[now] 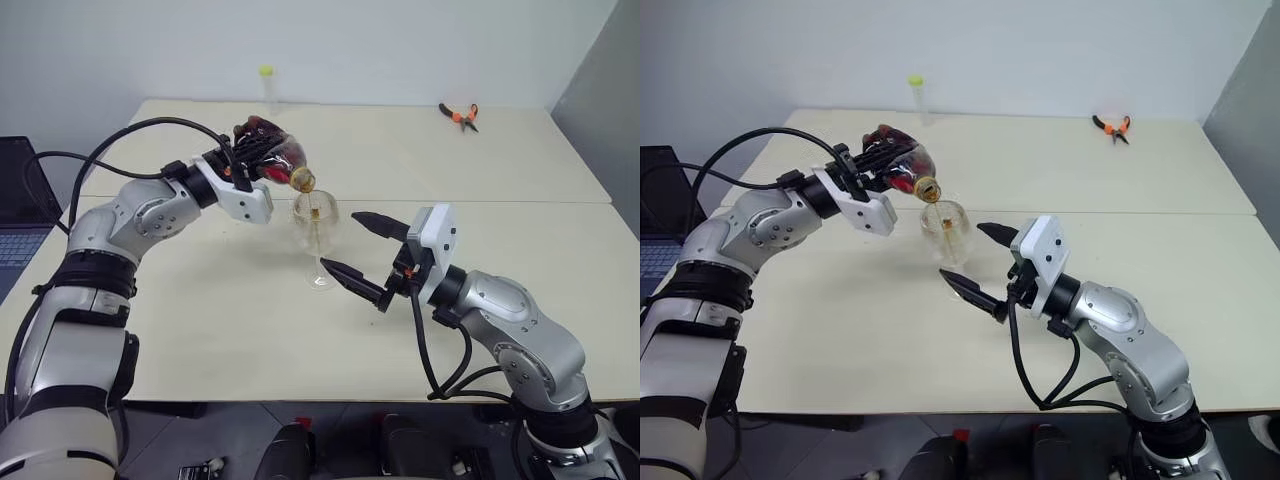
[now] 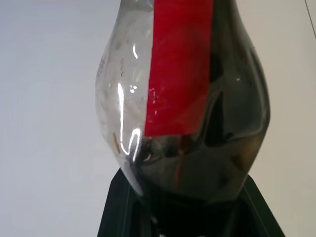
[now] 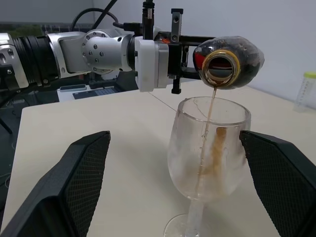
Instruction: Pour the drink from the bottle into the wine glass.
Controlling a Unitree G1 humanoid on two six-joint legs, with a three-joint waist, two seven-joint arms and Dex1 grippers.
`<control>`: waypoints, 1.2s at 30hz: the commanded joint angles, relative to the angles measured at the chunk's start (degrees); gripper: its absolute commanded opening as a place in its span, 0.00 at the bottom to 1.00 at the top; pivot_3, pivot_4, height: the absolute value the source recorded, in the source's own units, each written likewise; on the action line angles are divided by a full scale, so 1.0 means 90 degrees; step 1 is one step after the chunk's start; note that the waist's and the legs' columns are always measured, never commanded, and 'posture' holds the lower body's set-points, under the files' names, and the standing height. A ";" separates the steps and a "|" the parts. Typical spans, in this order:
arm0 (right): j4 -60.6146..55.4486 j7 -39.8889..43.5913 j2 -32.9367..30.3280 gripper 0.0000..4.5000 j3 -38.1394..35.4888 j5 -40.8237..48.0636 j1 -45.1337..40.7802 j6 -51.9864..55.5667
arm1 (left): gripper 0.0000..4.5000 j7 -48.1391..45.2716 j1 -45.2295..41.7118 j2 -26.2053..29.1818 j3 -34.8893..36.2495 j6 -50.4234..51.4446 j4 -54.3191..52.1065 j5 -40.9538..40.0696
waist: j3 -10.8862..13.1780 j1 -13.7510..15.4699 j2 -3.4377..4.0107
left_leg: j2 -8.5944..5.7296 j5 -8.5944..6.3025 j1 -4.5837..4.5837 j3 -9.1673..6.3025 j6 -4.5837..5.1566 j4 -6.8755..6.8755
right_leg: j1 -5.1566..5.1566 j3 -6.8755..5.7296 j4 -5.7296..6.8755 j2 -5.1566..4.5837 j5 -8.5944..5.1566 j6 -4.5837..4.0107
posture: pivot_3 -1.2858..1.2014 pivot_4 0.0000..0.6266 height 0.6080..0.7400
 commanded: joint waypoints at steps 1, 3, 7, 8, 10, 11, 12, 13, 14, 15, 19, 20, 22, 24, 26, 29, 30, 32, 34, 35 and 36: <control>-0.0234 0.0007 0.0054 1.00 -0.0004 0.0002 -0.0050 -0.0118 | 0.16 0.0256 -0.0314 0.0172 0.0062 -0.0053 0.0003 -0.0011 | 0.0000 -0.0001 0.0000 | 0.0000 0.0000 0.0000 0.0000 0.0000 0.0000 | 0.0000 0.0000 0.0000 0.0000 0.0000 0.0000 | 0.52 0.24 1.00; -0.0238 0.0008 0.0061 1.00 -0.0003 0.0011 -0.0051 -0.0117 | 0.16 0.0304 -0.0351 0.0181 0.0036 -0.0042 0.0052 0.0014 | 0.0000 -0.0001 0.0000 | -0.0001 0.0000 0.0000 0.0002 0.0000 0.0000 | 0.0000 0.0001 0.0000 0.0000 0.0000 0.0000 | 0.52 0.24 1.00; -0.0246 0.0013 0.0078 1.00 -0.0008 0.0023 -0.0053 -0.0118 | 0.16 0.0413 -0.0393 0.0186 -0.0021 -0.0024 0.0157 0.0055 | 0.0000 -0.0001 0.0000 | -0.0002 0.0000 0.0000 0.0001 0.0000 0.0000 | 0.0000 0.0000 0.0001 0.0000 0.0000 0.0000 | 0.52 0.24 1.00; -0.0248 0.0016 0.0080 1.00 -0.0009 0.0026 -0.0054 -0.0116 | 0.16 0.0436 -0.0401 0.0184 -0.0031 -0.0027 0.0179 0.0075 | 0.0000 -0.0001 0.0000 | -0.0002 0.0000 0.0000 0.0001 0.0000 0.0000 | 0.0000 0.0000 0.0001 0.0000 0.0000 0.0000 | 0.52 0.24 1.00; -0.0254 0.0015 0.0087 1.00 -0.0007 0.0029 -0.0057 -0.0109 | 0.16 0.0473 -0.0411 0.0184 -0.0046 -0.0034 0.0212 0.0106 | 0.0000 0.0000 0.0000 | -0.0001 0.0000 0.0000 0.0001 -0.0001 0.0001 | 0.0000 0.0000 0.0001 0.0000 0.0000 0.0000 | 0.52 0.24 1.00; -0.0256 0.0018 0.0089 1.00 -0.0007 0.0032 -0.0059 -0.0107 | 0.16 0.0496 -0.0418 0.0183 -0.0058 -0.0036 0.0226 0.0125 | 0.0000 0.0001 0.0000 | -0.0001 0.0000 0.0000 0.0000 0.0000 0.0000 | 0.0000 0.0000 0.0001 0.0000 0.0000 0.0000 | 0.52 0.24 1.00; -0.0259 0.0021 0.0091 1.00 -0.0009 0.0037 -0.0062 -0.0105 | 0.16 0.0514 -0.0425 0.0180 -0.0069 -0.0035 0.0242 0.0139 | 0.0000 0.0001 0.0000 | -0.0002 0.0000 0.0000 0.0000 0.0000 0.0000 | 0.0000 -0.0001 0.0001 0.0000 0.0000 0.0000 | 0.52 0.24 1.00; -0.0261 0.0024 0.0093 1.00 -0.0012 0.0043 -0.0064 -0.0101 | 0.16 0.0534 -0.0432 0.0181 -0.0081 -0.0035 0.0252 0.0155 | 0.0000 0.0001 0.0000 | -0.0002 0.0000 0.0000 0.0001 0.0000 0.0000 | 0.0000 -0.0001 0.0001 0.0000 0.0000 0.0000 | 0.52 0.24 1.00; -0.0263 0.0026 0.0094 1.00 -0.0015 0.0046 -0.0066 -0.0099 | 0.16 0.0545 -0.0438 0.0182 -0.0093 -0.0036 0.0259 0.0160 | 0.0000 0.0000 0.0000 | -0.0002 0.0000 0.0000 0.0001 0.0000 0.0000 | 0.0000 0.0000 0.0001 0.0000 0.0000 0.0000 | 0.52 0.24 1.00; -0.0266 0.0029 0.0096 1.00 -0.0017 0.0049 -0.0067 -0.0095 | 0.16 0.0558 -0.0444 0.0185 -0.0104 -0.0038 0.0265 0.0167 | 0.0000 -0.0001 0.0000 | -0.0002 0.0000 0.0000 0.0001 0.0000 0.0001 | 0.0000 0.0000 0.0001 0.0000 0.0000 0.0000 | 0.52 0.24 1.00; -0.0276 0.0036 0.0101 1.00 -0.0022 0.0064 -0.0072 -0.0079 | 0.16 0.0617 -0.0467 0.0197 -0.0154 -0.0036 0.0294 0.0180 | 0.0000 -0.0001 0.0000 | -0.0002 0.0000 0.0000 0.0001 -0.0001 0.0001 | 0.0000 0.0000 0.0002 0.0000 0.0000 0.0000 | 0.52 0.24 1.00; -0.0273 0.0037 0.0103 1.00 -0.0021 0.0066 -0.0078 -0.0078 | 0.16 0.0625 -0.0474 0.0196 -0.0161 -0.0029 0.0314 0.0175 | 0.0000 -0.0001 0.0000 | -0.0003 0.0000 0.0000 0.0002 -0.0001 0.0001 | 0.0000 0.0000 0.0002 0.0000 0.0000 0.0000 | 0.52 0.24 1.00; -0.0268 0.0039 0.0107 1.00 -0.0021 0.0070 -0.0086 -0.0075 | 0.16 0.0645 -0.0486 0.0197 -0.0173 -0.0020 0.0341 0.0191 | 0.0000 -0.0001 0.0000 | -0.0003 0.0000 0.0000 0.0001 0.0000 0.0001 | 0.0000 0.0000 0.0002 0.0000 0.0000 0.0000 | 0.52 0.24 1.00; -0.0265 0.0041 0.0105 1.00 -0.0024 0.0075 -0.0092 -0.0072 | 0.16 0.0657 -0.0495 0.0196 -0.0182 -0.0014 0.0362 0.0205 | 0.0000 -0.0001 0.0000 | -0.0003 0.0000 0.0000 0.0002 0.0000 0.0001 | 0.0000 0.0000 0.0002 0.0000 0.0000 0.0000 | 0.52 0.24 1.00; -0.0267 0.0040 0.0103 1.00 -0.0027 0.0082 -0.0094 -0.0067 | 0.16 0.0666 -0.0500 0.0195 -0.0190 -0.0014 0.0372 0.0215 | 0.0000 -0.0001 0.0000 | -0.0003 0.0000 0.0000 0.0001 -0.0001 0.0001 | 0.0000 -0.0001 0.0002 0.0000 0.0000 0.0000 | 0.52 0.24 1.00; -0.0269 0.0042 0.0099 1.00 -0.0033 0.0095 -0.0096 -0.0064 | 0.16 0.0686 -0.0511 0.0189 -0.0212 -0.0007 0.0393 0.0230 | 0.0000 -0.0001 0.0000 | -0.0003 0.0000 0.0000 0.0001 -0.0001 0.0001 | 0.0000 0.0000 0.0002 0.0000 0.0000 0.0000 | 0.52 0.24 1.00; -0.0271 0.0042 0.0099 1.00 -0.0034 0.0101 -0.0095 -0.0060 | 0.16 0.0699 -0.0511 0.0190 -0.0221 -0.0003 0.0397 0.0236 | 0.0000 -0.0001 0.0000 | -0.0002 0.0000 0.0000 0.0001 -0.0001 0.0001 | 0.0000 0.0000 0.0002 0.0000 0.0000 0.0000 | 0.52 0.24 1.00; -0.0269 0.0043 0.0097 1.00 -0.0033 0.0104 -0.0096 -0.0059 | 0.16 0.0719 -0.0509 0.0190 -0.0233 0.0001 0.0402 0.0244 | 0.0000 -0.0001 0.0000 | -0.0002 0.0000 0.0000 0.0002 -0.0001 0.0001 | 0.0000 0.0000 0.0002 0.0000 0.0000 0.0000 | 0.52 0.24 1.00; -0.0262 0.0048 0.0092 1.00 -0.0030 0.0097 -0.0096 -0.0065 | 0.16 0.0733 -0.0511 0.0188 -0.0240 0.0000 0.0405 0.0256 | 0.0000 -0.0001 0.0000 | -0.0003 0.0000 0.0000 0.0002 -0.0001 0.0001 | 0.0000 0.0000 0.0002 0.0000 0.0000 0.0000 | 0.52 0.24 1.00; -0.0258 0.0050 0.0090 1.00 -0.0029 0.0093 -0.0096 -0.0068 | 0.16 0.0736 -0.0512 0.0187 -0.0241 0.0000 0.0408 0.0259 | 0.0000 -0.0001 0.0000 | -0.0003 0.0000 0.0000 0.0002 -0.0001 0.0001 | 0.0000 0.0000 0.0002 0.0000 0.0000 0.0000 | 0.52 0.24 1.00; -0.0259 0.0051 0.0088 1.00 -0.0027 0.0091 -0.0095 -0.0068 | 0.16 0.0736 -0.0513 0.0185 -0.0240 0.0002 0.0412 0.0259 | 0.0000 -0.0001 0.0000 | -0.0003 0.0000 0.0000 0.0002 -0.0001 0.0001 | 0.0000 0.0000 0.0002 0.0000 0.0000 0.0000 | 0.52 0.24 1.00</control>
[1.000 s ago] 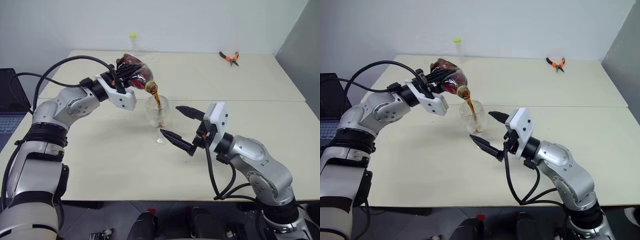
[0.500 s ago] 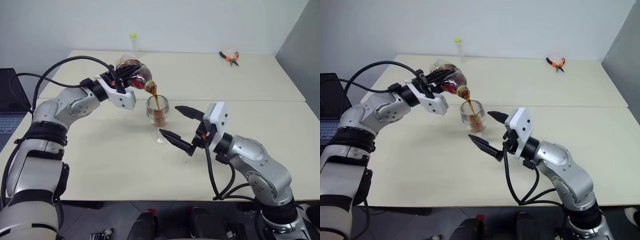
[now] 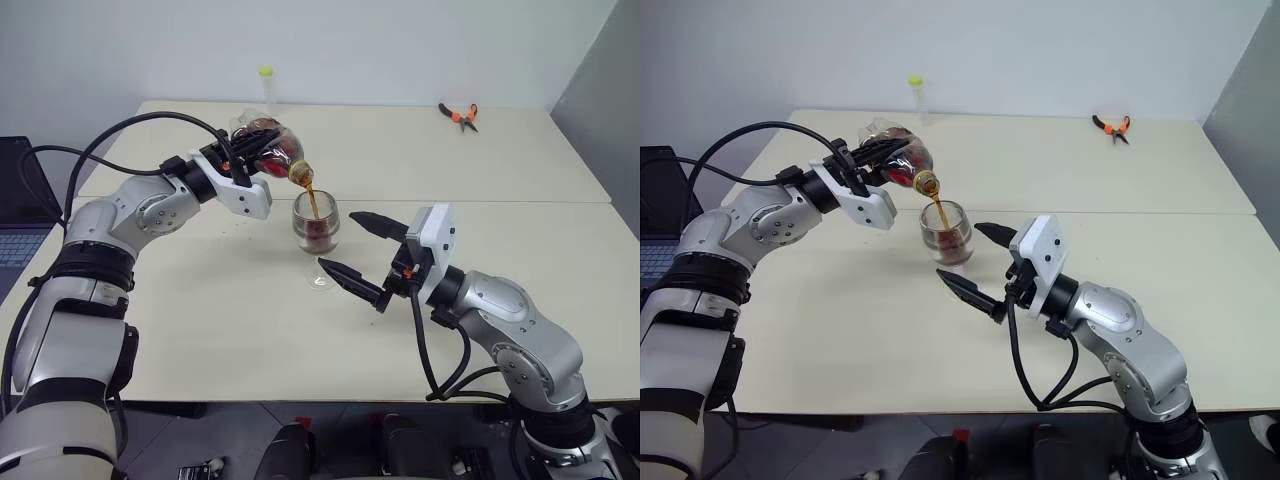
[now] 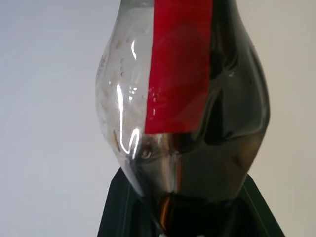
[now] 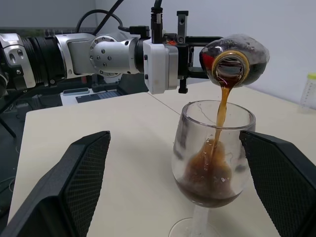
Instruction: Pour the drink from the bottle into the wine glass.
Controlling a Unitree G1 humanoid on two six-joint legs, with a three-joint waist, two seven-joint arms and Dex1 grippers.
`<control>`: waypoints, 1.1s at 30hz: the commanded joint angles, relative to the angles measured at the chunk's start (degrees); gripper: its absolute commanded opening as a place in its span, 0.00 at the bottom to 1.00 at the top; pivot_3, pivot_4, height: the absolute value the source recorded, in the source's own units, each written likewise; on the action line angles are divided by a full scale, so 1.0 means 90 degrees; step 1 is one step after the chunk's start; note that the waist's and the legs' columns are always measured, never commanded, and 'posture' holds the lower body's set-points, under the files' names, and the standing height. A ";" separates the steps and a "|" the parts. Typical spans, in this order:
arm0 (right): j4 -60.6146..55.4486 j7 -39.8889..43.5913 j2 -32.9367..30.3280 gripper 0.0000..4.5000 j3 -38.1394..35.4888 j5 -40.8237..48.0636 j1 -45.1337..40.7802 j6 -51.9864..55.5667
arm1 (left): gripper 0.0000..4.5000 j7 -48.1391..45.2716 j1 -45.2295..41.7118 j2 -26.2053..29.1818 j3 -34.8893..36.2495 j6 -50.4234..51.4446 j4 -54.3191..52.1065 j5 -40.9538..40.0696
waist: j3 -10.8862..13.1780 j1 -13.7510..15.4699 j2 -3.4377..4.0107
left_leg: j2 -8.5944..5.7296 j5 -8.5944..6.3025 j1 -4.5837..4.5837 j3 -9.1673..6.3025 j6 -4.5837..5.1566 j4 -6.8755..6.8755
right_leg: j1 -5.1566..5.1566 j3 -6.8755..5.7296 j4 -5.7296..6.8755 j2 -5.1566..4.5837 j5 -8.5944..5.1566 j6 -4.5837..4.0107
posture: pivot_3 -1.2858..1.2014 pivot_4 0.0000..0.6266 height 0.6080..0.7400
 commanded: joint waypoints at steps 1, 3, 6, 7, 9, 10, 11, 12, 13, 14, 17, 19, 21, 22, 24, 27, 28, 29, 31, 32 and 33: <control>-0.0259 0.0055 0.0000 1.00 -0.0029 0.0047 -0.0091 -0.0084 | 0.16 0.0172 -0.0246 0.0138 0.0046 0.0002 -0.0039 -0.0043 | 0.0000 0.0000 0.0000 | 0.0000 0.0000 0.0000 0.0000 0.0000 0.0000 | 0.0000 0.0000 0.0000 0.0000 0.0000 0.0000 | 0.52 0.24 1.00; -0.0269 0.0067 0.0004 1.00 -0.0022 0.0056 -0.0083 -0.0091 | 0.16 0.0179 -0.0245 0.0136 0.0048 0.0016 -0.0015 -0.0035 | 0.0000 0.0000 0.0000 | 0.0000 0.0000 0.0000 0.0000 0.0000 0.0000 | 0.0000 0.0000 0.0000 0.0000 0.0000 0.0000 | 0.52 0.24 1.00; -0.0276 0.0084 -0.0005 1.00 -0.0012 0.0054 -0.0068 -0.0099 | 0.16 0.0184 -0.0236 0.0119 0.0052 0.0007 -0.0005 -0.0037 | 0.0000 0.0000 0.0000 | 0.0000 0.0000 0.0000 0.0000 0.0000 0.0000 | 0.0000 0.0000 0.0000 0.0000 0.0000 0.0000 | 0.52 0.24 1.00; -0.0279 0.0088 -0.0009 1.00 -0.0009 0.0050 -0.0063 -0.0101 | 0.16 0.0190 -0.0233 0.0115 0.0048 0.0003 -0.0005 -0.0030 | 0.0000 0.0000 0.0000 | 0.0000 0.0000 0.0000 0.0000 0.0000 0.0000 | 0.0000 0.0000 0.0000 0.0000 0.0000 0.0000 | 0.52 0.24 1.00; -0.0285 0.0092 -0.0014 1.00 -0.0004 0.0045 -0.0057 -0.0100 | 0.16 0.0197 -0.0231 0.0111 0.0044 0.0000 0.0002 -0.0020 | 0.0000 0.0000 0.0000 | 0.0000 0.0000 0.0000 0.0000 0.0000 0.0000 | 0.0000 0.0000 0.0000 0.0000 0.0000 0.0000 | 0.52 0.24 1.00; -0.0286 0.0096 -0.0016 1.00 -0.0004 0.0047 -0.0054 -0.0098 | 0.16 0.0201 -0.0232 0.0108 0.0040 -0.0001 0.0009 -0.0014 | 0.0000 0.0000 0.0000 | 0.0000 0.0000 0.0000 0.0000 0.0000 0.0000 | 0.0000 0.0000 0.0000 0.0000 0.0000 0.0000 | 0.52 0.24 1.00; -0.0286 0.0098 -0.0018 1.00 -0.0006 0.0047 -0.0053 -0.0097 | 0.16 0.0203 -0.0234 0.0107 0.0037 0.0000 0.0017 -0.0008 | 0.0000 0.0000 0.0000 | 0.0000 0.0000 0.0000 0.0000 0.0000 0.0000 | 0.0000 0.0000 0.0000 0.0000 0.0000 0.0000 | 0.52 0.24 1.00; -0.0287 0.0099 -0.0018 1.00 -0.0006 0.0048 -0.0051 -0.0096 | 0.16 0.0209 -0.0234 0.0107 0.0034 0.0000 0.0020 -0.0002 | 0.0000 0.0000 0.0000 | 0.0000 0.0000 0.0000 0.0000 0.0000 0.0000 | 0.0000 0.0000 0.0000 0.0000 0.0000 0.0000 | 0.52 0.24 1.00; -0.0287 0.0100 -0.0017 1.00 -0.0007 0.0048 -0.0050 -0.0095 | 0.16 0.0215 -0.0235 0.0107 0.0032 -0.0001 0.0022 0.0002 | 0.0000 0.0000 0.0000 | 0.0000 0.0000 0.0000 0.0000 0.0000 0.0000 | 0.0000 0.0000 0.0000 0.0000 0.0000 0.0000 | 0.52 0.24 1.00; -0.0289 0.0100 -0.0015 1.00 -0.0007 0.0048 -0.0049 -0.0093 | 0.16 0.0219 -0.0235 0.0107 0.0031 -0.0003 0.0024 0.0002 | 0.0000 0.0000 0.0000 | 0.0000 0.0000 0.0000 0.0000 0.0000 0.0000 | 0.0000 0.0000 0.0000 0.0000 0.0000 0.0000 | 0.52 0.24 1.00; -0.0296 0.0104 -0.0014 1.00 -0.0009 0.0054 -0.0047 -0.0086 | 0.16 0.0235 -0.0236 0.0108 0.0026 -0.0012 0.0032 0.0004 | 0.0000 0.0000 0.0000 | 0.0000 0.0000 0.0000 0.0000 0.0000 0.0001 | 0.0000 0.0000 0.0001 0.0000 0.0000 0.0000 | 0.52 0.24 1.00; -0.0298 0.0109 -0.0017 1.00 -0.0010 0.0055 -0.0048 -0.0083 | 0.16 0.0246 -0.0238 0.0107 0.0023 -0.0017 0.0039 -0.0001 | 0.0000 0.0000 0.0000 | 0.0000 0.0000 0.0000 0.0000 0.0000 0.0000 | 0.0000 0.0000 0.0001 0.0000 0.0000 0.0000 | 0.52 0.24 1.00; -0.0300 0.0114 -0.0023 1.00 -0.0021 0.0067 -0.0052 -0.0073 | 0.16 0.0249 -0.0238 0.0103 0.0025 -0.0021 0.0040 -0.0013 | 0.0000 0.0000 0.0000 | 0.0000 0.0000 0.0000 0.0001 0.0000 0.0000 | 0.0000 0.0000 0.0001 0.0000 0.0000 0.0000 | 0.52 0.24 1.00; -0.0301 0.0117 -0.0025 1.00 -0.0028 0.0071 -0.0054 -0.0069 | 0.16 0.0238 -0.0236 0.0094 0.0035 -0.0020 0.0042 -0.0040 | 0.0000 0.0000 0.0000 | 0.0000 0.0000 0.0000 0.0000 0.0000 0.0000 | 0.0000 0.0000 0.0001 0.0000 0.0000 0.0000 | 0.52 0.24 1.00; -0.0299 0.0114 -0.0013 1.00 -0.0048 0.0094 -0.0059 -0.0060 | 0.15 0.0209 -0.0234 0.0076 0.0048 -0.0024 0.0040 -0.0085 | 0.0000 0.0000 0.0000 | 0.0000 0.0000 0.0000 0.0000 0.0000 0.0001 | 0.0000 0.0000 0.0001 0.0000 0.0000 0.0000 | 0.52 0.24 1.00; -0.0296 0.0110 0.0008 1.00 -0.0073 0.0132 -0.0067 -0.0051 | 0.15 0.0151 -0.0210 0.0028 0.0076 -0.0046 0.0002 -0.0186 | 0.0000 0.0000 0.0000 | 0.0000 0.0000 0.0000 0.0000 0.0000 0.0001 | 0.0000 0.0000 0.0001 0.0000 0.0000 0.0000 | 0.52 0.24 1.00; -0.0295 0.0110 0.0011 1.00 -0.0075 0.0135 -0.0068 -0.0053 | 0.15 0.0130 -0.0197 0.0012 0.0084 -0.0055 -0.0016 -0.0222 | 0.0000 0.0000 0.0000 | 0.0000 0.0000 0.0000 0.0000 0.0000 0.0001 | 0.0000 0.0000 0.0001 0.0000 0.0000 0.0000 | 0.52 0.24 1.00; -0.0295 0.0110 0.0015 1.00 -0.0077 0.0139 -0.0069 -0.0054 | 0.15 0.0109 -0.0182 -0.0005 0.0090 -0.0063 -0.0044 -0.0256 | 0.0000 0.0001 0.0000 | 0.0000 0.0000 0.0000 0.0000 0.0000 0.0001 | 0.0000 0.0000 0.0001 0.0000 0.0000 0.0000 | 0.52 0.24 1.00; -0.0296 0.0106 0.0029 1.00 -0.0082 0.0149 -0.0072 -0.0058 | 0.15 0.0034 -0.0160 -0.0048 0.0110 -0.0065 -0.0068 -0.0372 | 0.0000 0.0001 0.0000 | 0.0000 0.0000 0.0000 0.0000 0.0000 0.0001 | 0.0000 0.0000 0.0001 0.0000 0.0000 0.0000 | 0.52 0.24 1.00; -0.0297 0.0102 0.0039 1.00 -0.0087 0.0157 -0.0075 -0.0060 | 0.15 -0.0010 -0.0153 -0.0065 0.0116 -0.0059 -0.0078 -0.0427 | 0.0000 0.0001 0.0000 | 0.0000 0.0000 0.0000 0.0000 0.0000 0.0001 | 0.0000 0.0000 0.0001 0.0000 0.0000 0.0000 | 0.52 0.24 1.00; -0.0298 0.0097 0.0052 1.00 -0.0092 0.0164 -0.0079 -0.0062 | 0.15 -0.0130 -0.0138 -0.0107 0.0144 -0.0035 -0.0062 -0.0569 | 0.0000 0.0000 0.0000 | 0.0000 0.0000 0.0000 0.0000 0.0000 0.0001 | 0.0000 0.0000 0.0001 -0.0001 0.0000 0.0000 | 0.52 0.24 1.00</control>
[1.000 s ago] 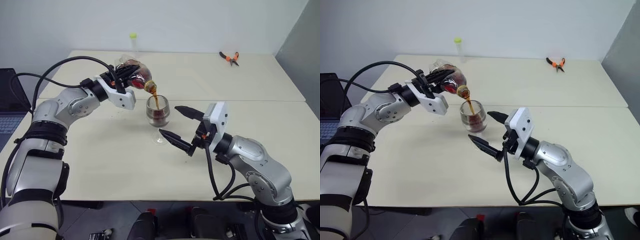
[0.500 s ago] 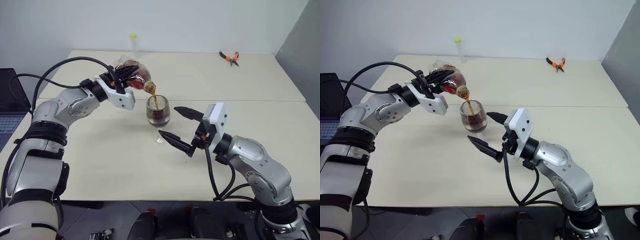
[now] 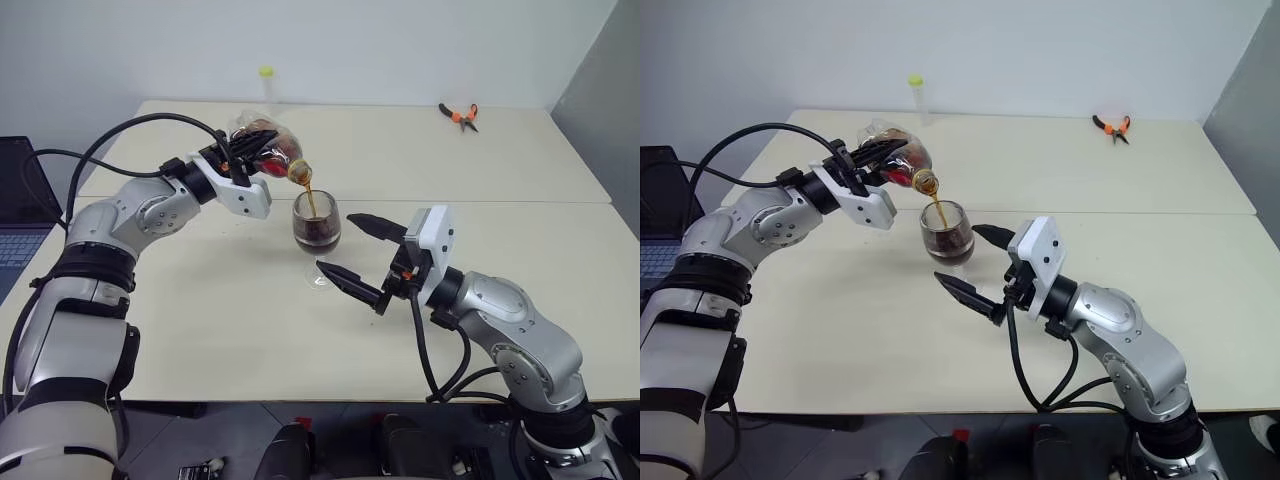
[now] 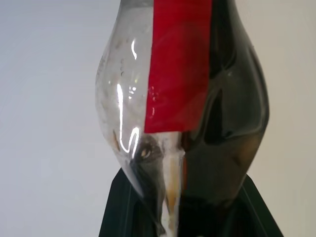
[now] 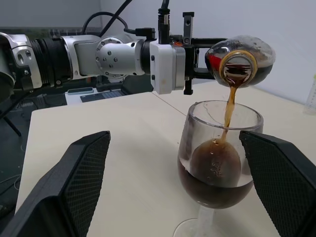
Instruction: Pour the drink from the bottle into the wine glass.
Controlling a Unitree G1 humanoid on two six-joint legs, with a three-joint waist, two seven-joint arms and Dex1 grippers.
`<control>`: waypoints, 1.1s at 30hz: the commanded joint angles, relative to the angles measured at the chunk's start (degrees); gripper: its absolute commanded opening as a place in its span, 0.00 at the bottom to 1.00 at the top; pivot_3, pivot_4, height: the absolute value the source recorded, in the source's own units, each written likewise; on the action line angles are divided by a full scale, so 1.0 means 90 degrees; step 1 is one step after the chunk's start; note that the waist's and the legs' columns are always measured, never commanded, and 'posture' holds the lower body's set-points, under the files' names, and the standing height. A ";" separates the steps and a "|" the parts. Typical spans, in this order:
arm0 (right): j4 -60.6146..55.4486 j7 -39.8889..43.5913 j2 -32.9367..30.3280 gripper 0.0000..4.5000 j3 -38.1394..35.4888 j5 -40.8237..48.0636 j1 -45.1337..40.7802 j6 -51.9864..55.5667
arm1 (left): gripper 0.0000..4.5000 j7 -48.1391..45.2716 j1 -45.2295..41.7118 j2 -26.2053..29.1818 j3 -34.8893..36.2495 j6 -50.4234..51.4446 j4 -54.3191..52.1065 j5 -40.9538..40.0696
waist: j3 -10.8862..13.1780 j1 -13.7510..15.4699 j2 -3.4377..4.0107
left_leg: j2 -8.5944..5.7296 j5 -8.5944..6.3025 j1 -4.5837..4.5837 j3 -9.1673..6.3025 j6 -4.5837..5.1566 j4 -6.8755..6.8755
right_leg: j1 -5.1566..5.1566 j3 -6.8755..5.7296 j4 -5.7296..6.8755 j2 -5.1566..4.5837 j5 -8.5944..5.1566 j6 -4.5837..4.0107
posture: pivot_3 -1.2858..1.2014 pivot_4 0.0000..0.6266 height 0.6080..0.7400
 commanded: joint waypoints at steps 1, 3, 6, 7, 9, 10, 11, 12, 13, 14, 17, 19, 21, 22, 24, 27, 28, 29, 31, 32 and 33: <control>-0.0292 0.0009 0.0047 1.00 -0.0121 0.0152 -0.0081 -0.0067 | 0.15 -0.0207 -0.0126 -0.0038 0.0170 0.0002 -0.0179 -0.0505 | 0.0000 -0.0001 0.0000 | 0.0000 0.0000 0.0000 0.0001 0.0000 0.0000 | 0.0000 0.0000 0.0000 0.0000 0.0000 0.0000 | 0.52 0.24 1.00; -0.0290 0.0008 0.0060 1.00 -0.0123 0.0148 -0.0082 -0.0081 | 0.15 -0.0523 -0.0043 -0.0145 0.0253 0.0086 -0.0183 -0.0899 | 0.0000 0.0000 0.0000 | 0.0000 0.0000 0.0000 0.0000 0.0000 0.0000 | 0.0000 0.0000 0.0000 0.0000 0.0000 0.0000 | 0.52 0.24 1.00; -0.0280 0.0010 0.0079 1.00 -0.0119 0.0135 -0.0091 -0.0104 | 0.15 -0.0885 0.0105 -0.0250 0.0339 0.0154 -0.0293 -0.1383 | 0.0000 -0.0005 0.0000 | 0.0002 0.0000 0.0000 0.0000 0.0000 0.0000 | 0.0000 0.0001 0.0001 -0.0001 0.0000 0.0000 | 0.52 0.24 1.00; -0.0276 0.0012 0.0086 1.00 -0.0117 0.0131 -0.0095 -0.0112 | 0.15 -0.0978 0.0152 -0.0272 0.0360 0.0176 -0.0352 -0.1506 | 0.0000 -0.0012 0.0000 | 0.0002 0.0000 0.0001 0.0001 0.0000 0.0000 | 0.0000 0.0001 0.0000 -0.0001 0.0000 0.0000 | 0.52 0.24 1.00; -0.0268 0.0020 0.0097 1.00 -0.0111 0.0120 -0.0101 -0.0128 | 0.15 -0.1206 0.0264 -0.0328 0.0406 0.0257 -0.0482 -0.1809 | 0.0000 -0.0014 0.0000 | 0.0003 0.0001 0.0000 0.0000 -0.0001 0.0000 | -0.0002 0.0002 0.0003 0.0000 0.0000 0.0000 | 0.52 0.24 1.00; -0.0261 0.0029 0.0100 1.00 -0.0109 0.0110 -0.0108 -0.0148 | 0.15 -0.1390 0.0358 -0.0354 0.0398 0.0287 -0.0587 -0.1987 | 0.0000 -0.0013 0.0000 | 0.0003 0.0001 0.0000 -0.0001 -0.0001 0.0000 | -0.0003 0.0002 0.0003 0.0000 0.0000 0.0000 | 0.52 0.24 1.00; -0.0256 0.0039 0.0101 1.00 -0.0111 0.0106 -0.0113 -0.0158 | 0.15 -0.1494 0.0437 -0.0367 0.0401 0.0321 -0.0687 -0.2095 | 0.0000 -0.0012 0.0000 | 0.0004 0.0001 0.0000 -0.0001 -0.0001 0.0001 | -0.0003 0.0002 0.0004 -0.0001 0.0000 0.0000 | 0.52 0.24 1.00; -0.0251 0.0051 0.0100 1.00 -0.0108 0.0099 -0.0123 -0.0169 | 0.15 -0.1622 0.0539 -0.0427 0.0464 0.0458 -0.0778 -0.2321 | 0.0000 -0.0012 0.0000 | 0.0005 0.0001 0.0000 -0.0001 -0.0001 0.0001 | -0.0003 0.0003 0.0003 -0.0001 0.0000 0.0000 | 0.52 0.24 1.00; -0.0248 0.0062 0.0098 1.00 -0.0108 0.0092 -0.0133 -0.0179 | 0.15 -0.1715 0.0621 -0.0468 0.0518 0.0582 -0.0871 -0.2479 | -0.0001 -0.0012 0.0000 | 0.0006 0.0001 0.0000 0.0000 -0.0001 0.0001 | -0.0003 0.0005 0.0003 -0.0002 0.0000 0.0000 | 0.52 0.24 1.00; -0.0249 0.0066 0.0101 1.00 -0.0108 0.0083 -0.0152 -0.0186 | 0.15 -0.1814 0.0723 -0.0530 0.0616 0.0783 -0.0963 -0.2704 | 0.0000 -0.0013 0.0000 | 0.0008 0.0001 0.0000 0.0000 -0.0001 0.0002 | -0.0003 0.0006 0.0004 -0.0002 0.0000 0.0000 | 0.52 0.24 1.00; -0.0273 0.0068 0.0090 1.00 -0.0131 0.0079 -0.0212 -0.0173 | 0.15 -0.2075 0.1059 -0.0796 0.1057 0.1685 -0.1290 -0.3524 | -0.0001 -0.0017 0.0001 | 0.0009 0.0001 0.0002 0.0000 0.0000 0.0002 | -0.0003 0.0007 0.0006 -0.0002 0.0000 0.0000 | 0.52 0.24 1.00; -0.0306 0.0059 0.0058 1.00 -0.0155 0.0096 -0.0254 -0.0113 | 0.15 -0.2160 0.1293 -0.0997 0.1416 0.2413 -0.1522 -0.4058 | -0.0002 -0.0024 0.0001 | 0.0012 0.0001 0.0002 -0.0002 -0.0001 0.0004 | -0.0003 0.0006 0.0008 -0.0002 0.0000 0.0000 | 0.52 0.24 1.00; -0.0360 0.0028 0.0009 1.00 -0.0196 0.0195 -0.0316 0.0089 | 0.15 -0.2181 0.1566 -0.1182 0.1782 0.3093 -0.1702 -0.4546 | -0.0003 -0.0036 0.0001 | 0.0014 0.0001 0.0002 -0.0003 -0.0001 0.0006 | -0.0004 0.0007 0.0009 -0.0002 0.0000 0.0000 | 0.52 0.24 1.00; -0.0387 0.0017 -0.0017 1.00 -0.0219 0.0264 -0.0354 0.0209 | 0.15 -0.2171 0.1700 -0.1275 0.1949 0.3377 -0.1766 -0.4750 | -0.0003 -0.0043 0.0000 | 0.0012 0.0001 0.0003 -0.0002 -0.0001 0.0006 | -0.0004 0.0009 0.0010 -0.0001 0.0000 0.0000 | 0.52 0.24 1.00; -0.0440 -0.0005 -0.0049 1.00 -0.0263 0.0393 -0.0435 0.0400 | 0.15 -0.2174 0.1931 -0.1417 0.2196 0.3803 -0.1876 -0.5018 | -0.0004 -0.0052 -0.0001 | 0.0014 0.0001 0.0005 -0.0003 -0.0001 0.0006 | -0.0004 0.0009 0.0012 -0.0002 0.0000 0.0000 | 0.52 0.24 1.00; -0.0496 -0.0074 -0.0066 1.00 -0.0357 0.0629 -0.0631 0.0726 | 0.15 -0.2179 0.2205 -0.1660 0.2586 0.4322 -0.1859 -0.5453 | -0.0005 -0.0046 -0.0003 | 0.0015 0.0001 0.0005 -0.0007 -0.0001 0.0006 | -0.0004 0.0007 0.0012 -0.0003 0.0000 -0.0001 | 0.52 0.24 1.00; -0.0512 -0.0111 -0.0113 1.00 -0.0384 0.0690 -0.0727 0.0900 | 0.15 -0.2151 0.2283 -0.1752 0.2736 0.4486 -0.1793 -0.5610 | -0.0005 -0.0042 -0.0003 | 0.0015 0.0001 0.0005 -0.0006 -0.0001 0.0006 | -0.0003 0.0008 0.0012 -0.0004 0.0000 -0.0001 | 0.52 0.24 1.00; -0.0509 -0.0146 -0.0169 1.00 -0.0409 0.0775 -0.0833 0.1106 | 0.15 -0.2119 0.2341 -0.1855 0.2906 0.4633 -0.1667 -0.5794 | -0.0005 -0.0036 -0.0003 | 0.0014 0.0001 0.0004 -0.0006 -0.0001 0.0007 | -0.0003 0.0008 0.0012 -0.0005 0.0001 -0.0001 | 0.52 0.24 1.00; -0.0501 -0.0205 -0.0257 1.00 -0.0438 0.0888 -0.0987 0.1388 | 0.15 -0.2067 0.2399 -0.1997 0.3151 0.4800 -0.1491 -0.6004 | -0.0007 -0.0012 -0.0007 | 0.0013 0.0001 0.0005 -0.0005 -0.0001 0.0011 | -0.0002 0.0009 0.0012 -0.0007 0.0001 -0.0001 | 0.52 0.24 1.00; -0.0497 -0.0221 -0.0281 1.00 -0.0452 0.0954 -0.1036 0.1482 | 0.15 -0.2041 0.2404 -0.2029 0.3219 0.4832 -0.1437 -0.6028 | -0.0009 -0.0005 -0.0009 | 0.0013 0.0001 0.0004 -0.0007 -0.0001 0.0011 | -0.0002 0.0008 0.0012 -0.0008 0.0001 -0.0001 | 0.52 0.24 1.00; -0.0482 -0.0235 -0.0299 1.00 -0.0474 0.1035 -0.1093 0.1594 | 0.15 -0.2037 0.2399 -0.2065 0.3290 0.4838 -0.1358 -0.6072 | -0.0010 -0.0001 -0.0011 | 0.0015 0.0001 0.0005 -0.0008 -0.0002 0.0011 | -0.0002 0.0007 0.0012 -0.0008 0.0001 -0.0001 | 0.52 0.24 1.00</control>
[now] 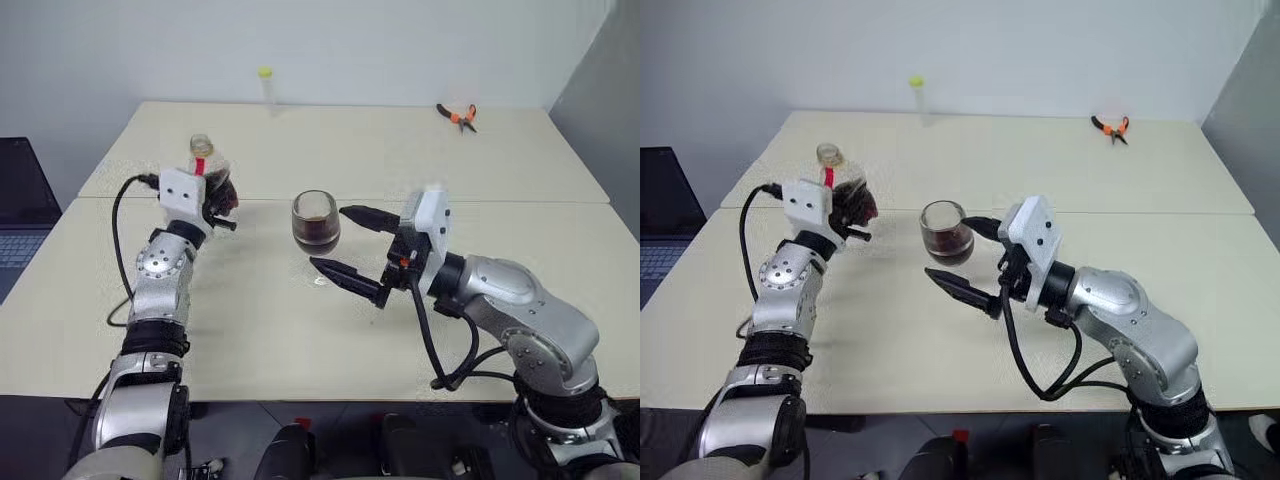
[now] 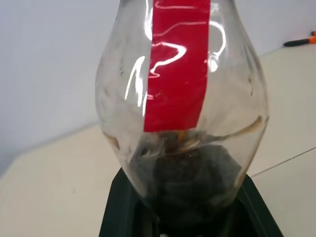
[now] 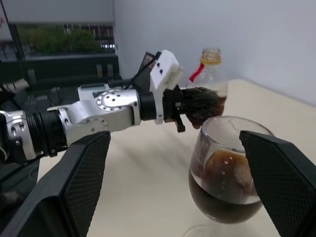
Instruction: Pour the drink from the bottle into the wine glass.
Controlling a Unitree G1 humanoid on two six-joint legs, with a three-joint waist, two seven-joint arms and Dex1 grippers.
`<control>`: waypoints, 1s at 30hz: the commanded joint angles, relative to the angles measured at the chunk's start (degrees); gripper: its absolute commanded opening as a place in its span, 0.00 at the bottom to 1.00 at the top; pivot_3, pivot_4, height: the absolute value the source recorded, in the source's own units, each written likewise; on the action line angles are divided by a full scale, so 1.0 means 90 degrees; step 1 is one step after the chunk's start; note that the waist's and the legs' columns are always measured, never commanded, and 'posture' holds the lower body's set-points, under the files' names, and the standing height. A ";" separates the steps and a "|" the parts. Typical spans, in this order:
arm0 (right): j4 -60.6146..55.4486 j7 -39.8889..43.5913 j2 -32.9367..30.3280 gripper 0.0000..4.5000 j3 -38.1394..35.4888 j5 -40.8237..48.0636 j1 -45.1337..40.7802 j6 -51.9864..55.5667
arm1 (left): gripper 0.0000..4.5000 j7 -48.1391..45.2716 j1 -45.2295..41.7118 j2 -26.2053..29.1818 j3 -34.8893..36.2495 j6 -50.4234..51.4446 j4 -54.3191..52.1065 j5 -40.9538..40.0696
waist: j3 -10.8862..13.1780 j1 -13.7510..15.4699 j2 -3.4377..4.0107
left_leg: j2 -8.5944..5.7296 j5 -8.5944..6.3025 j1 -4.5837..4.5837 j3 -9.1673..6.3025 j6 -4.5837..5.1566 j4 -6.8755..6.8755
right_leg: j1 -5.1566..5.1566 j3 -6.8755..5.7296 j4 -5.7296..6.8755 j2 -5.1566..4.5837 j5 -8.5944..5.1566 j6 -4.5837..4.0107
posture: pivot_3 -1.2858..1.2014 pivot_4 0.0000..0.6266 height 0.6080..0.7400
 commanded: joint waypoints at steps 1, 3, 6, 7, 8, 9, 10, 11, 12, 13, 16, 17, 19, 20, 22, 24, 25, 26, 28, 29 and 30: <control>-0.0214 -0.0078 -0.0072 1.00 -0.0185 0.0324 -0.0250 0.0367 | 0.15 0.0066 -0.0107 -0.0057 0.0426 0.0029 0.0128 -0.0307 | -0.0001 0.0004 -0.0001 | 0.0000 0.0000 0.0000 -0.0001 0.0000 -0.0001 | 0.0000 0.0000 -0.0001 -0.0001 0.0000 0.0000 | 0.52 0.24 1.00; -0.0172 -0.0081 -0.0113 1.00 -0.0198 0.0396 -0.0379 0.0508 | 0.15 0.0037 -0.0161 -0.0105 0.0508 -0.0045 0.0414 -0.0336 | -0.0001 0.0005 -0.0002 | -0.0001 0.0000 0.0000 0.0003 0.0000 -0.0002 | 0.0000 0.0003 -0.0001 -0.0002 0.0000 0.0000 | 0.52 0.24 1.00; -0.0145 -0.0046 -0.0182 1.00 -0.0177 0.0415 -0.0529 0.0578 | 0.15 -0.0048 -0.0300 -0.0149 0.0588 -0.0256 0.0864 -0.0318 | -0.0003 0.0008 -0.0004 | -0.0003 0.0000 0.0000 0.0003 0.0001 -0.0002 | 0.0000 0.0002 -0.0001 -0.0002 0.0000 0.0000 | 0.52 0.24 1.00; -0.0137 -0.0023 -0.0206 1.00 -0.0166 0.0406 -0.0564 0.0579 | 0.15 -0.0064 -0.0376 -0.0179 0.0637 -0.0289 0.1019 -0.0355 | -0.0003 0.0008 -0.0005 | -0.0004 0.0000 0.0000 0.0003 0.0001 -0.0002 | 0.0000 0.0002 -0.0001 -0.0002 0.0000 0.0000 | 0.52 0.24 1.00; -0.0130 -0.0006 -0.0224 1.00 -0.0157 0.0398 -0.0590 0.0583 | 0.15 -0.0118 -0.0442 -0.0200 0.0663 -0.0336 0.1154 -0.0383 | -0.0003 0.0010 -0.0006 | -0.0004 0.0000 0.0000 0.0003 0.0001 -0.0002 | 0.0000 0.0001 -0.0002 -0.0002 0.0000 0.0000 | 0.52 0.24 1.00; -0.0126 0.0001 -0.0233 1.00 -0.0153 0.0397 -0.0603 0.0588 | 0.15 -0.0160 -0.0490 -0.0211 0.0680 -0.0382 0.1254 -0.0394 | -0.0004 0.0009 -0.0007 | -0.0004 -0.0001 -0.0001 0.0002 0.0001 -0.0002 | 0.0000 -0.0001 -0.0002 -0.0003 0.0000 0.0000 | 0.52 0.24 1.00; -0.0125 0.0007 -0.0239 1.00 -0.0149 0.0399 -0.0617 0.0592 | 0.15 -0.0176 -0.0560 -0.0237 0.0719 -0.0430 0.1399 -0.0414 | -0.0005 0.0009 -0.0008 | -0.0003 -0.0001 -0.0003 0.0001 0.0001 -0.0001 | 0.0000 -0.0002 -0.0003 -0.0003 0.0000 0.0000 | 0.52 0.24 1.00; -0.0126 0.0008 -0.0237 1.00 -0.0139 0.0397 -0.0631 0.0594 | 0.15 -0.0198 -0.0630 -0.0258 0.0736 -0.0496 0.1553 -0.0407 | -0.0005 0.0010 -0.0008 | -0.0004 -0.0001 -0.0003 0.0001 0.0001 -0.0001 | 0.0000 -0.0002 -0.0003 -0.0003 0.0000 0.0000 | 0.52 0.24 1.00; -0.0127 0.0003 -0.0228 1.00 -0.0129 0.0395 -0.0646 0.0598 | 0.15 -0.0191 -0.0697 -0.0277 0.0759 -0.0565 0.1698 -0.0394 | -0.0005 0.0011 -0.0008 | -0.0004 -0.0001 -0.0003 0.0002 0.0001 -0.0001 | 0.0000 -0.0001 -0.0003 -0.0004 0.0000 0.0000 | 0.52 0.24 1.00; -0.0129 -0.0007 -0.0213 1.00 -0.0118 0.0397 -0.0666 0.0607 | 0.15 -0.0207 -0.0763 -0.0292 0.0765 -0.0627 0.1825 -0.0377 | -0.0005 0.0010 -0.0009 | -0.0004 -0.0001 -0.0003 0.0002 0.0001 -0.0001 | 0.0000 -0.0001 -0.0003 -0.0004 0.0000 0.0000 | 0.52 0.24 1.00; -0.0130 -0.0015 -0.0196 1.00 -0.0106 0.0401 -0.0695 0.0620 | 0.15 -0.0241 -0.0894 -0.0308 0.0764 -0.0777 0.2063 -0.0345 | -0.0005 0.0008 -0.0009 | -0.0004 -0.0001 -0.0002 0.0003 0.0001 -0.0002 | 0.0000 0.0000 -0.0003 -0.0005 0.0000 0.0000 | 0.52 0.24 1.00; -0.0130 -0.0010 -0.0198 1.00 -0.0108 0.0401 -0.0697 0.0619 | 0.15 -0.0246 -0.0925 -0.0314 0.0767 -0.0812 0.2115 -0.0344 | -0.0005 0.0004 -0.0009 | -0.0004 -0.0001 -0.0002 0.0004 0.0001 -0.0002 | 0.0000 0.0001 -0.0003 -0.0005 0.0000 0.0000 | 0.52 0.24 1.00; -0.0116 -0.0012 -0.0198 1.00 -0.0098 0.0384 -0.0706 0.0618 | 0.15 -0.0233 -0.1014 -0.0315 0.0742 -0.0881 0.2258 -0.0297 | -0.0005 0.0000 -0.0009 | -0.0003 -0.0001 -0.0002 0.0005 0.0001 -0.0004 | -0.0001 0.0003 -0.0004 -0.0005 0.0000 0.0000 | 0.52 0.24 1.00; -0.0109 -0.0016 -0.0193 1.00 -0.0090 0.0378 -0.0709 0.0618 | 0.15 -0.0218 -0.1042 -0.0297 0.0693 -0.0926 0.2329 -0.0225 | -0.0005 0.0001 -0.0009 | -0.0003 -0.0001 -0.0002 0.0005 0.0001 -0.0005 | -0.0002 0.0003 -0.0004 -0.0005 0.0000 0.0000 | 0.52 0.24 1.00; -0.0111 -0.0021 -0.0194 1.00 -0.0084 0.0370 -0.0696 0.0617 | 0.15 -0.0178 -0.1075 -0.0277 0.0642 -0.0987 0.2448 -0.0129 | -0.0005 0.0002 -0.0009 | -0.0003 -0.0001 -0.0002 0.0004 0.0002 -0.0005 | -0.0002 0.0002 -0.0004 -0.0005 0.0000 0.0000 | 0.52 0.24 1.00; -0.0108 -0.0024 -0.0193 1.00 -0.0076 0.0361 -0.0685 0.0614 | 0.15 -0.0124 -0.1095 -0.0267 0.0624 -0.1027 0.2561 -0.0053 | -0.0005 0.0003 -0.0009 | -0.0004 -0.0001 -0.0002 0.0005 0.0002 -0.0005 | -0.0002 0.0002 -0.0004 -0.0004 0.0000 0.0001 | 0.52 0.24 1.00; -0.0105 -0.0026 -0.0190 1.00 -0.0074 0.0359 -0.0684 0.0614 | 0.31 -0.0098 -0.1100 -0.0264 0.0622 -0.1054 0.2608 -0.0022 | -0.0005 0.0004 -0.0009 | -0.0004 -0.0001 -0.0002 0.0004 0.0002 -0.0005 | -0.0002 0.0002 -0.0004 -0.0004 0.0000 0.0001 | 0.52 0.24 1.00; -0.0112 -0.0027 -0.0191 1.00 -0.0075 0.0361 -0.0676 0.0616 | 0.37 -0.0106 -0.1094 -0.0272 0.0628 -0.1075 0.2634 -0.0011 | -0.0005 0.0003 -0.0009 | -0.0004 -0.0001 -0.0002 0.0004 0.0002 -0.0005 | -0.0002 0.0002 -0.0004 -0.0004 0.0000 0.0000 | 0.52 0.24 1.00; -0.0127 -0.0030 -0.0195 1.00 -0.0079 0.0367 -0.0664 0.0620 | 0.52 -0.0121 -0.1067 -0.0288 0.0635 -0.1123 0.2647 0.0000 | -0.0005 0.0004 -0.0009 | -0.0004 -0.0001 -0.0002 0.0004 0.0002 -0.0005 | -0.0002 0.0002 -0.0004 -0.0005 0.0000 0.0000 | 0.52 0.24 1.00; -0.0133 -0.0033 -0.0197 1.00 -0.0081 0.0369 -0.0661 0.0623 | 0.59 -0.0132 -0.1051 -0.0296 0.0640 -0.1135 0.2640 -0.0002 | -0.0005 0.0004 -0.0009 | -0.0004 -0.0001 -0.0002 0.0004 0.0002 -0.0005 | -0.0002 0.0002 -0.0004 -0.0005 0.0000 0.0000 | 0.52 0.24 1.00; -0.0144 -0.0037 -0.0200 1.00 -0.0082 0.0369 -0.0654 0.0625 | 0.67 -0.0142 -0.1015 -0.0299 0.0638 -0.1156 0.2609 0.0003 | -0.0005 0.0004 -0.0009 | -0.0004 -0.0001 -0.0002 0.0004 0.0002 -0.0005 | -0.0002 0.0003 -0.0004 -0.0005 0.0000 0.0000 | 0.52 0.24 1.00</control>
